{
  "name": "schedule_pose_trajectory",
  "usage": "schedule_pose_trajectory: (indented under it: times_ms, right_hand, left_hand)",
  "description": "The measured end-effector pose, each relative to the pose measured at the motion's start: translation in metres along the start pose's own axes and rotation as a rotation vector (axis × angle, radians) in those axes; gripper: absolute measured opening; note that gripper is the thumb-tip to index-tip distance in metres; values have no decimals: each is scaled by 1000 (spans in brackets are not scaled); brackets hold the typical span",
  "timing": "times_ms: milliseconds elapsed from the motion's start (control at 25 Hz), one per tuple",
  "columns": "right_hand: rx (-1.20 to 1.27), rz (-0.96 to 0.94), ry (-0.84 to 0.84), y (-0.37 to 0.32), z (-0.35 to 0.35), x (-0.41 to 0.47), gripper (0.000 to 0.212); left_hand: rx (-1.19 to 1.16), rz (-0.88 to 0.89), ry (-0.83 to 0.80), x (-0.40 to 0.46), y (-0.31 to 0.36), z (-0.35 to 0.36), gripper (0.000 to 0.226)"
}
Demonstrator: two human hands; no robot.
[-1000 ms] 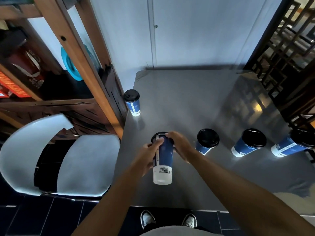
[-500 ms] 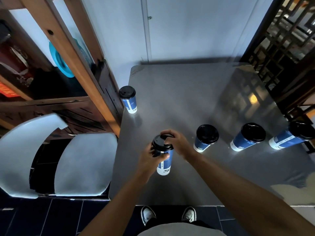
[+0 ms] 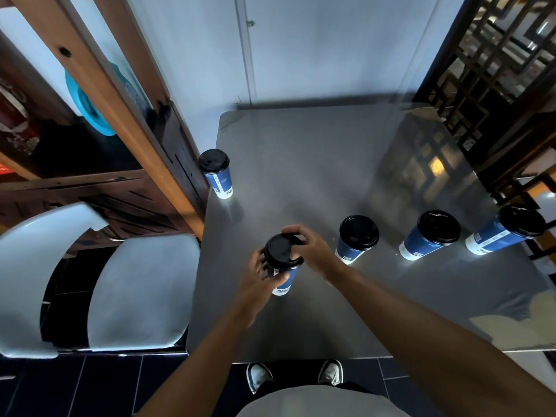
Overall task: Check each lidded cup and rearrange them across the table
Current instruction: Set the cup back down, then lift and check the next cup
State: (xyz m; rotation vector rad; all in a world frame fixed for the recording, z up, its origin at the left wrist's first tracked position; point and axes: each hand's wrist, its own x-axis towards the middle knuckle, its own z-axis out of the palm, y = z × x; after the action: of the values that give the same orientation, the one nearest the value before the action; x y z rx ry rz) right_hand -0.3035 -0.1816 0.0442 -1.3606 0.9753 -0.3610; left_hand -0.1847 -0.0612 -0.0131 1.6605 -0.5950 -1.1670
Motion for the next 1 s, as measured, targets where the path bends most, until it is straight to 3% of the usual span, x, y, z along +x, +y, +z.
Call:
schedule_pose_trajectory:
  times_ms: [120,280,360,480,600,880,1000]
  right_hand:
    - [-159,-21,-21,13,2,-2,65]
    - [-375,-41,-66,25,13,-6,49]
    - [-663,-59,-73,25,23,-6,41]
    - [-1168,-123,52,25,36,-8,57]
    - [-1166,-197,137,31,40,-12,59]
    - [-1147,-209,127,36,39,-9,58]
    - [-1126,-159,93,31,41,-9,58]
  left_hand:
    - [33,-22,-19,-4,-8,6,75]
    - [112,-43,-40,-7,-26,9,69]
    - [189,15,-33,-7,-29,8,56]
    - [283,95,-79,-4,-31,7,38]
    - [314,150,-90,-7,-30,8,41]
    - [306,169,-116,-11,-27,10,49]
    - [279,174,-120,-14,-30,10,65]
